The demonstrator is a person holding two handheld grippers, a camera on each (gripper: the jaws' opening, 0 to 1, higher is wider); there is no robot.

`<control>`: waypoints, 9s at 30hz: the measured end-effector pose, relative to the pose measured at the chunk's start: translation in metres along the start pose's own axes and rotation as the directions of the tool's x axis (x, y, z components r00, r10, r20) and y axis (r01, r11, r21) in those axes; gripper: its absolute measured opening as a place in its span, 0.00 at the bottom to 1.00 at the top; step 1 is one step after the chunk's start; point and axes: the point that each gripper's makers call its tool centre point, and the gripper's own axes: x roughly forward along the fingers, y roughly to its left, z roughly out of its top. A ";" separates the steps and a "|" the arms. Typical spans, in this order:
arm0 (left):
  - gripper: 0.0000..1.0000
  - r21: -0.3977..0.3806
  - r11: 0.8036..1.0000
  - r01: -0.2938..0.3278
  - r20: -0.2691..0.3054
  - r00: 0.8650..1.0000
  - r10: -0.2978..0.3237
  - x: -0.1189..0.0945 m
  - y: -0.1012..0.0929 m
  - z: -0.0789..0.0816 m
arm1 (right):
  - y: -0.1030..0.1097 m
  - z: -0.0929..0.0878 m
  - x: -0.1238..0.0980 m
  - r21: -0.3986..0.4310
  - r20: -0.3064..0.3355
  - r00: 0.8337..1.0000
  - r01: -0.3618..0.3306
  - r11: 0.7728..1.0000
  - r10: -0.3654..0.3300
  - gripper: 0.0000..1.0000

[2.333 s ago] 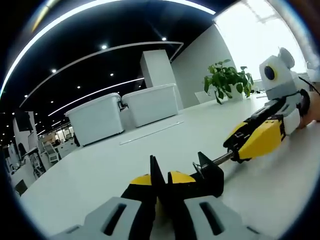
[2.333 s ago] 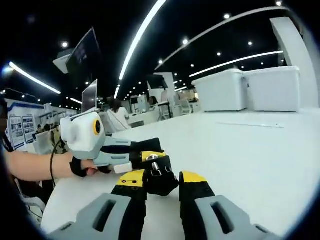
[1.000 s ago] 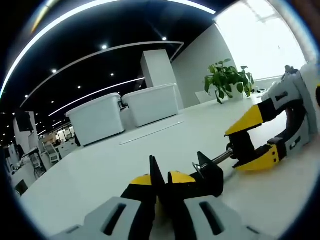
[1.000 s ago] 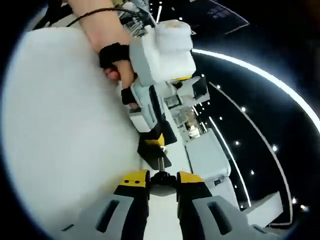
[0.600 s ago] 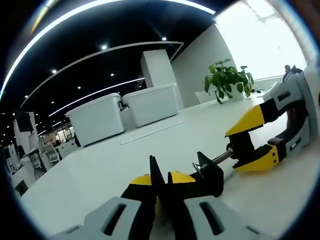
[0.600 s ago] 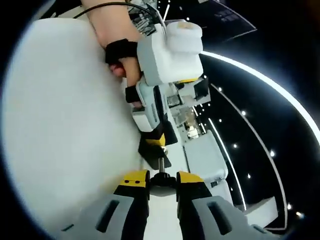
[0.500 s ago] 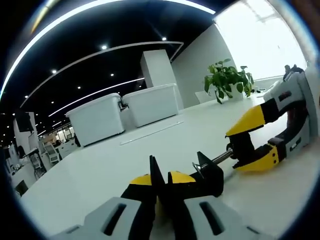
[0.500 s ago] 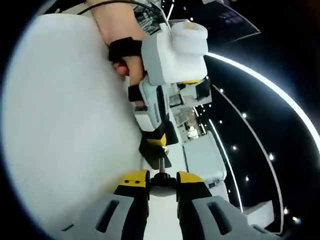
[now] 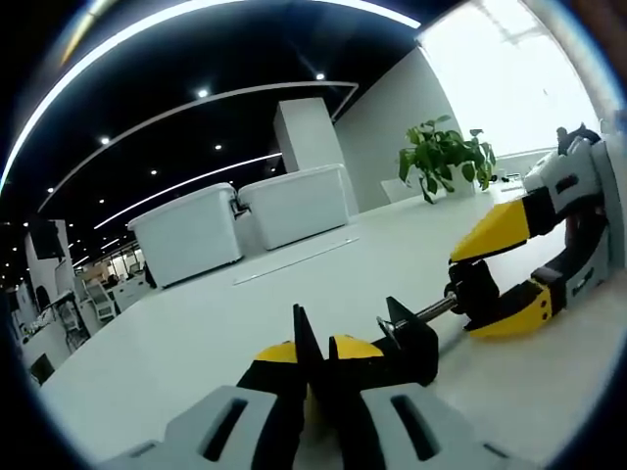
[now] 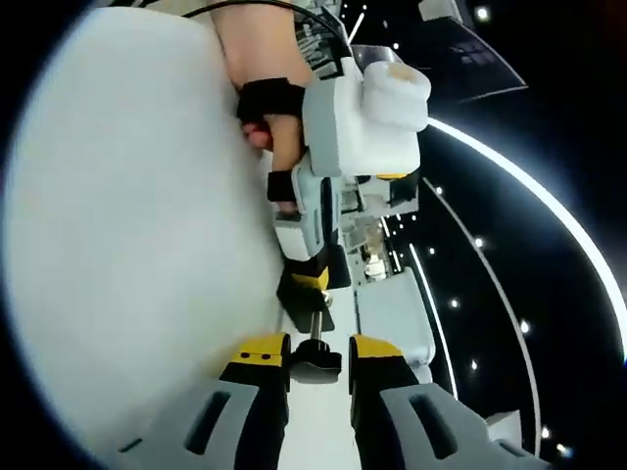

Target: Clamp the fixed fixture on the desktop, loosen the retaining clip, secure it to the edge of the desk, and tighten the retaining clip.

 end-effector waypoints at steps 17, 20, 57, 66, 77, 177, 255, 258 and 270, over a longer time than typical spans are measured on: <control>0.10 -0.003 1.000 0.001 0.000 1.000 -0.001 0.000 0.000 0.000 | -0.043 -0.034 -0.006 0.981 0.176 0.975 -0.163 0.104 -0.137 0.30; 0.10 -0.003 1.000 0.001 0.000 1.000 -0.001 -0.001 0.000 0.000 | -0.026 -0.039 0.001 0.985 0.139 0.987 -0.130 0.116 -0.076 0.30; 0.10 -0.008 1.000 -0.008 -0.004 1.000 0.008 -0.002 0.001 0.000 | -0.003 -0.019 0.007 0.591 0.060 0.998 -0.045 0.806 0.012 0.25; 0.10 -0.006 1.000 -0.010 -0.004 1.000 0.010 -0.001 0.002 0.000 | -0.004 -0.016 0.007 0.508 0.051 0.999 -0.031 0.861 0.006 0.24; 0.10 -0.011 1.000 -0.012 -0.005 1.000 0.012 -0.001 0.002 -0.001 | -0.006 -0.014 0.009 0.388 0.048 0.999 -0.031 0.921 0.014 0.25; 0.09 -0.012 1.000 -0.018 -0.007 1.000 0.018 0.002 0.004 -0.001 | -0.011 -0.008 0.007 0.586 0.066 0.998 -0.035 0.810 -0.005 0.18; 0.09 -0.011 1.000 -0.027 -0.010 1.000 0.027 0.001 0.005 -0.002 | -0.005 -0.006 0.004 0.402 0.014 1.000 0.003 0.916 -0.009 0.21; 0.09 -0.010 1.000 -0.028 -0.010 1.000 0.028 0.001 0.005 -0.002 | -0.004 -0.005 0.008 0.344 0.004 1.000 0.004 0.939 -0.006 0.21; 0.09 -0.010 1.000 -0.028 -0.010 1.000 0.028 0.001 0.005 -0.002 | -0.013 -0.006 0.003 0.612 0.052 0.998 -0.004 0.791 -0.035 0.27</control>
